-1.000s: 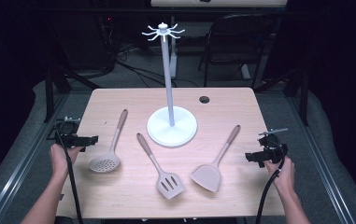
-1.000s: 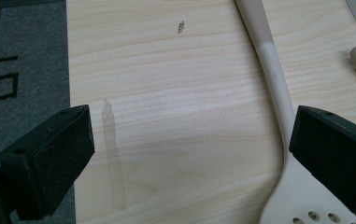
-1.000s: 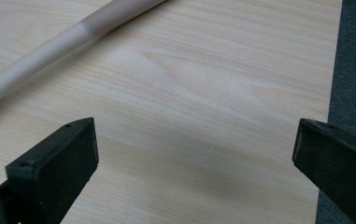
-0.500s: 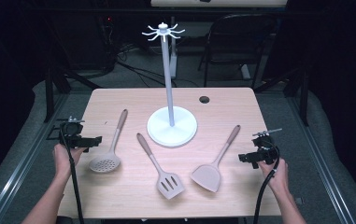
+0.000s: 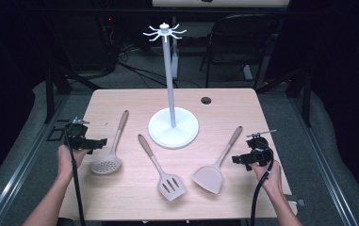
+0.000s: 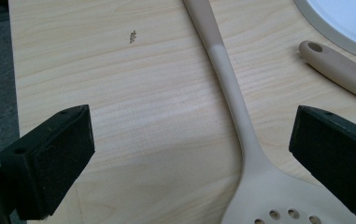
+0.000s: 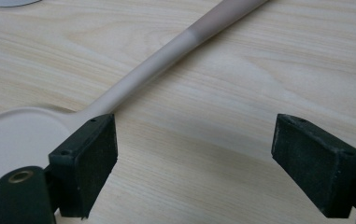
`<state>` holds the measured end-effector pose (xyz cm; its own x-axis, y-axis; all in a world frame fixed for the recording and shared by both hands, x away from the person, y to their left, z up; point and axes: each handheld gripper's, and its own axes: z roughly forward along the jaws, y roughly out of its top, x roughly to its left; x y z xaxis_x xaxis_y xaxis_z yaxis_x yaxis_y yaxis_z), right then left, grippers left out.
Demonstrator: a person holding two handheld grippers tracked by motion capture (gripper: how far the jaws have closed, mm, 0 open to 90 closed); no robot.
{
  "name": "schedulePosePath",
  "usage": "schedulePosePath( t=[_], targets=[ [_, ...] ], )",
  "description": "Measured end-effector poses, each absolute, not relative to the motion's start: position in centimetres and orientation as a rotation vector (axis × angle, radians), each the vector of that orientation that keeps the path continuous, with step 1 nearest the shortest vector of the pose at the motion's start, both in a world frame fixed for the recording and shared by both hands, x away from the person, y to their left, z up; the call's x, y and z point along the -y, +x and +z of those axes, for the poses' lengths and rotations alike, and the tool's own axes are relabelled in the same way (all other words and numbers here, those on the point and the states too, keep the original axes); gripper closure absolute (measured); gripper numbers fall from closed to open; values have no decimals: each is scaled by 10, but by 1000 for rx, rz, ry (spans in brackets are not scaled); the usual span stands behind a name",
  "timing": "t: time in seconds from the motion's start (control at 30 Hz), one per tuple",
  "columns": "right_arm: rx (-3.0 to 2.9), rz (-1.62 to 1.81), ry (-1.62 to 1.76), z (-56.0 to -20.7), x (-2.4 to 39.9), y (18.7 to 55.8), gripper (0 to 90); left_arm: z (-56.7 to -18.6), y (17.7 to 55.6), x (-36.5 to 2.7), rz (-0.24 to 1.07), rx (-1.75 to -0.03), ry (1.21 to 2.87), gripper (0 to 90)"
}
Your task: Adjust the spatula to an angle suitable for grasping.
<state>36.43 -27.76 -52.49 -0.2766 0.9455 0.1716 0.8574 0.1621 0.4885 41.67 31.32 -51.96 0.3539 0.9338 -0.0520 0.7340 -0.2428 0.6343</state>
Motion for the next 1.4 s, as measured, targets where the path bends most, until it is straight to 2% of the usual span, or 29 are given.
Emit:
schedulePosePath(
  t=[0.4, 0.7, 0.9, 1.0, 1.4],
  targets=[
    [-2331, 748, 1721, -530, 250, 371, 168, -519, 417, -307, 459, -1424, 2075, 1],
    [-2375, 623, 1684, -541, 217, 382, 282, -520, 418, -305, 463, -1418, 2079, 1],
    [-2366, 593, 1708, -544, 213, 386, 324, -520, 418, -300, 459, -1405, 2093, 1],
    [-2364, 587, 1687, -544, 208, 388, 375, -520, 419, -298, 450, -1398, 2106, 1],
    [-2354, 559, 1677, -546, 207, 390, 377, -520, 418, -297, 447, -1391, 2110, 1]
  ],
)
